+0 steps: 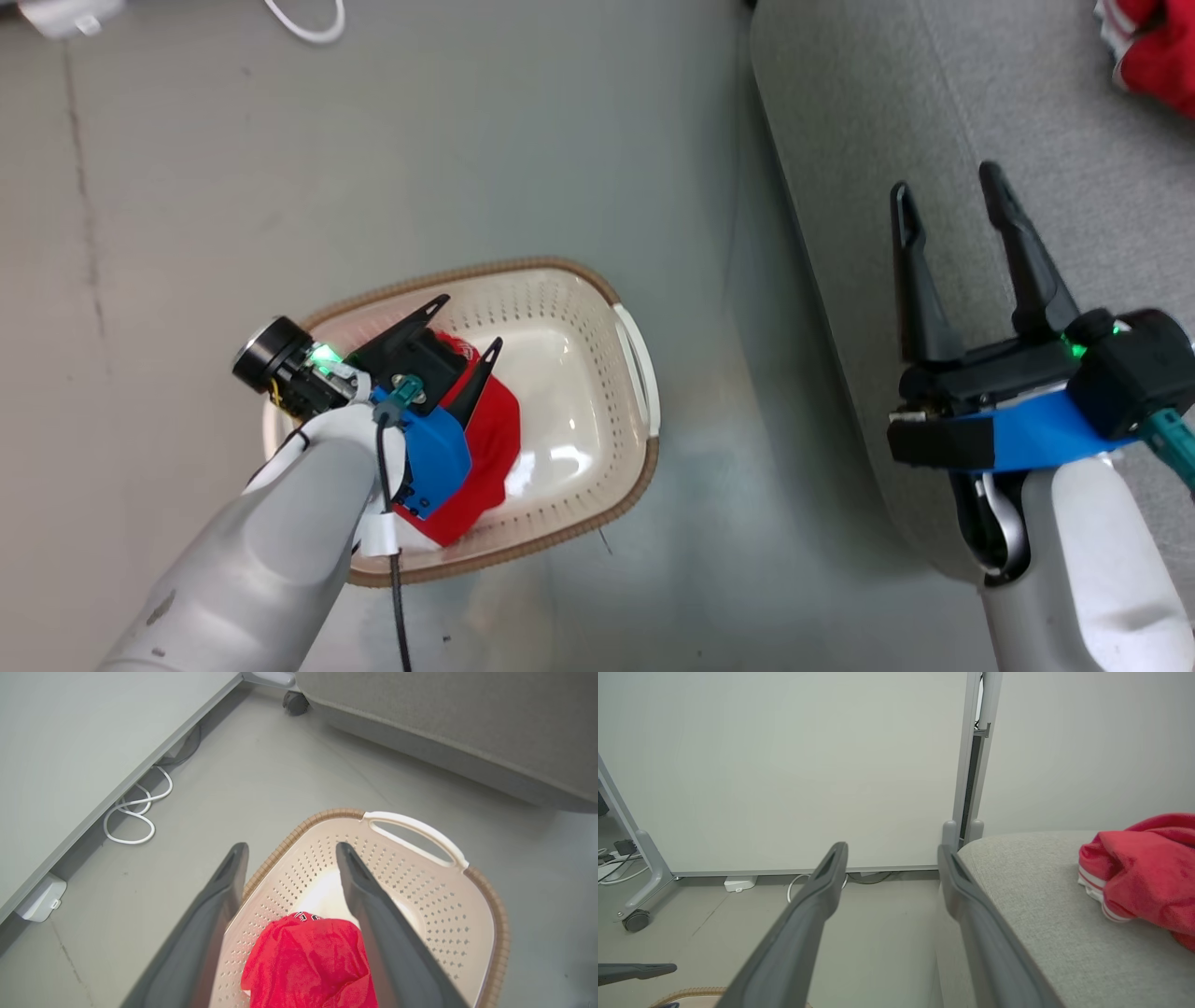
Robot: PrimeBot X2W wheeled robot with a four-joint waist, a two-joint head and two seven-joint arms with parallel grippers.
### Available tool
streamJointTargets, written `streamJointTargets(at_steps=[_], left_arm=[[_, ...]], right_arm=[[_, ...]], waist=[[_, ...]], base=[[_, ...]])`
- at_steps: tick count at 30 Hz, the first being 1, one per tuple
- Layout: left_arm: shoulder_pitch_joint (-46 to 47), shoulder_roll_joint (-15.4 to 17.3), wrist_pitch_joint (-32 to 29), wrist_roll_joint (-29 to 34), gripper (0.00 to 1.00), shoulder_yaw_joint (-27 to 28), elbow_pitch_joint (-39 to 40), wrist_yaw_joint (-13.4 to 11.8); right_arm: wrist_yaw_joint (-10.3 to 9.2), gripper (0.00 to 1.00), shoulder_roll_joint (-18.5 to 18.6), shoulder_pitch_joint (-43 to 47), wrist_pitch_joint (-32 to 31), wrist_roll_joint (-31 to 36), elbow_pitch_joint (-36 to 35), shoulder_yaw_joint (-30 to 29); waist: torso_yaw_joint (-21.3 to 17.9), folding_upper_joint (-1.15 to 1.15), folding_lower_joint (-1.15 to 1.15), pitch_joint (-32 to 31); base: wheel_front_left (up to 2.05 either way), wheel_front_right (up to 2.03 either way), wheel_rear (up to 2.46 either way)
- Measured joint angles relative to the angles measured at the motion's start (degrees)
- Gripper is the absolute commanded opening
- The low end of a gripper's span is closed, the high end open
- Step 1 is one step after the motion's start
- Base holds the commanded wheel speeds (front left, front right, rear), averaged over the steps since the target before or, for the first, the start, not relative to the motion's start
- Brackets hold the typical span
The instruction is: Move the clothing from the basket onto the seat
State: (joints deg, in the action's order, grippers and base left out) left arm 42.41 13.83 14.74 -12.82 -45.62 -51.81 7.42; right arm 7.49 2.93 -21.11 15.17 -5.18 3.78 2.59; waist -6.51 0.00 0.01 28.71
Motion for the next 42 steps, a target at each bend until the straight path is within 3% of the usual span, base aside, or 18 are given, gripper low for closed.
streamJointTargets(at_steps=[10,14,26,34,42], left_arm=[[8.9,0.1,-7.7,-5.5,1.0,-20.9,-9.2,0.0],[11.7,0.6,-11.8,-7.3,1.0,-26.1,-10.6,0.0],[13.2,2.7,-23.3,-2.6,1.0,-27.7,-9.2,0.0],[14.1,5.4,-25.7,1.7,1.0,-27.8,-9.1,0.0],[16.4,5.5,-26.0,2.1,1.0,-27.8,-10.6,0.0]], right_arm=[[0.0,1.0,0.0,-5.0,0.0,0.1,-2.8,0.1],[0.0,1.0,0.0,-6.5,0.0,0.0,-3.9,0.2],[0.0,1.0,0.0,-8.7,0.0,-0.5,-7.9,0.8],[0.0,1.0,0.0,-9.2,0.0,-0.9,-10.6,0.5],[0.0,1.0,0.0,-9.2,0.0,-1.0,-12.9,-0.2]], waist=[[-2.0,0.0,0.0,9.7],[-2.7,0.0,0.0,13.1],[-4.7,0.0,0.0,22.2],[-6.2,0.0,0.0,26.8],[-7.1,0.0,0.0,30.3]], base=[[0.0,0.0,0.0],[0.0,0.0,0.0],[0.0,0.0,0.0],[0.0,0.0,0.0],[0.0,0.0,0.0]])
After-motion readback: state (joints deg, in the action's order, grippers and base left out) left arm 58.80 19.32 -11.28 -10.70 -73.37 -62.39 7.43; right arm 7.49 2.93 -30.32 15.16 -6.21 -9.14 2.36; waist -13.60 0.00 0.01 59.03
